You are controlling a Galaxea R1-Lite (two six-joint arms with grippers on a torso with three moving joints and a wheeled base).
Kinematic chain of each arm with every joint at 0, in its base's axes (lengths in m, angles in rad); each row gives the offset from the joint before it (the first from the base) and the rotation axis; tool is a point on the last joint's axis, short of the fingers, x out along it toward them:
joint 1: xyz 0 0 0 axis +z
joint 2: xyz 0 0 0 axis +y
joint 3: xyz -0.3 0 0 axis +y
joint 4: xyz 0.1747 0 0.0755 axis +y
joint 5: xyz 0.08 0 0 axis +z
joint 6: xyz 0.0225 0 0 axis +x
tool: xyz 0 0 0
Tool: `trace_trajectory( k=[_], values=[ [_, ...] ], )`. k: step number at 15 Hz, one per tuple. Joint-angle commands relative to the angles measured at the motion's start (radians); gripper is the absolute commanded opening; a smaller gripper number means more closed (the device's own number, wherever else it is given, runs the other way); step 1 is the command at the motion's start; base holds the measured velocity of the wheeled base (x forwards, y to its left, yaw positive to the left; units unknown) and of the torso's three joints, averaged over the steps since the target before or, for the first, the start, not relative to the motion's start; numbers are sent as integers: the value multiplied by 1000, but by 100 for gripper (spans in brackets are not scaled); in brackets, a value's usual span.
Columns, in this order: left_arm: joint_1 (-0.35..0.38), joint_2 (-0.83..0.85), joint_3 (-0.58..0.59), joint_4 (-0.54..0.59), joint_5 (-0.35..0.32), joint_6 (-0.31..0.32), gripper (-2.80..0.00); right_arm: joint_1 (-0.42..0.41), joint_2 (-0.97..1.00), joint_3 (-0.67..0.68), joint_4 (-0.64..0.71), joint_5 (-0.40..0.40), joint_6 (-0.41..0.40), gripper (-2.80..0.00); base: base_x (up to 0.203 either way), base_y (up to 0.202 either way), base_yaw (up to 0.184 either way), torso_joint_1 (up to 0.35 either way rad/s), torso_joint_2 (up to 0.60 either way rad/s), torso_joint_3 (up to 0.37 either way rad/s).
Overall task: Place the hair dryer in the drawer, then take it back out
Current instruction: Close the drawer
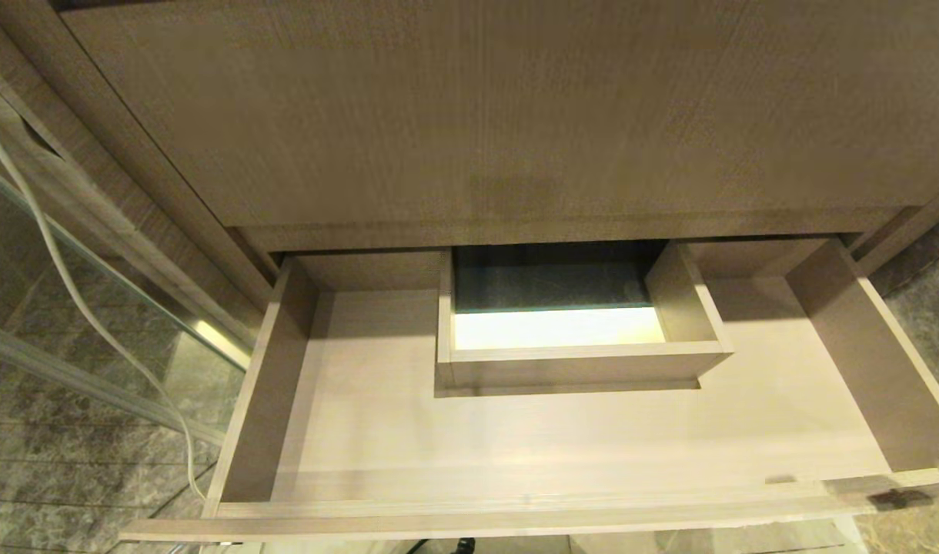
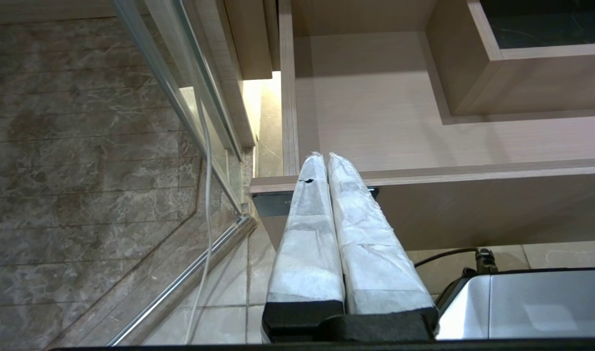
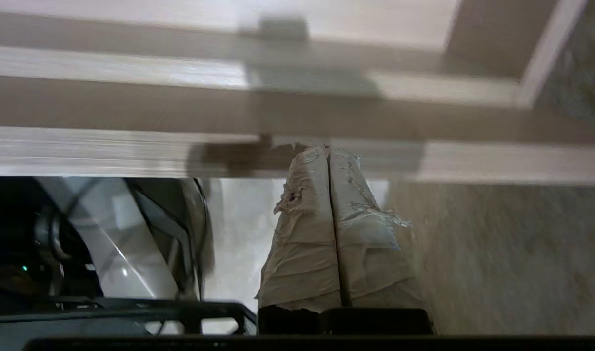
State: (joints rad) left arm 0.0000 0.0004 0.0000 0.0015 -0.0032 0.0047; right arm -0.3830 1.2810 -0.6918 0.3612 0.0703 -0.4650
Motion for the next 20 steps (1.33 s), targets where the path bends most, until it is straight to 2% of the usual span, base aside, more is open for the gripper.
trace_trajectory(
  k=[1, 3, 6, 12, 14, 16, 18, 20],
  values=[
    [0, 1, 2, 0, 0, 0, -280, -19, 133, -53, 59, -45, -4, -280, 0, 0, 0, -2, 1, 27],
    [0, 1, 2, 0, 0, 0, -280, -24, 207, -102, 115, -96, -15, -280, 0, 0, 0, 0, 0, 0],
    [0, 1, 0, 0, 0, 0, -280, -32, 286, -190, 318, -148, -94, -280, 0, 0, 0, 0, 0, 0],
    [0, 1, 2, 0, 0, 0, -280, -33, 437, -304, 425, -170, -130, -280, 0, 0, 0, 0, 0, 0],
    [0, 1, 0, 0, 0, 0, -280, -38, 455, -356, 373, -169, -125, -280, 0, 0, 0, 0, 0, 0],
    [0, 1, 2, 0, 0, 0, -280, -62, 454, -382, 262, -166, -122, -280, 0, 0, 0, 0, 0, 0],
    [0, 1, 2, 0, 0, 0, -280, -77, 440, -421, 104, -166, -78, -280, 0, 0, 0, 0, 0, 0],
    [0, 1, 0, 0, 0, 0, -280, -77, 425, -444, -122, -168, 9, -280, 0, 0, 0, 0, 0, 0]
  ],
)
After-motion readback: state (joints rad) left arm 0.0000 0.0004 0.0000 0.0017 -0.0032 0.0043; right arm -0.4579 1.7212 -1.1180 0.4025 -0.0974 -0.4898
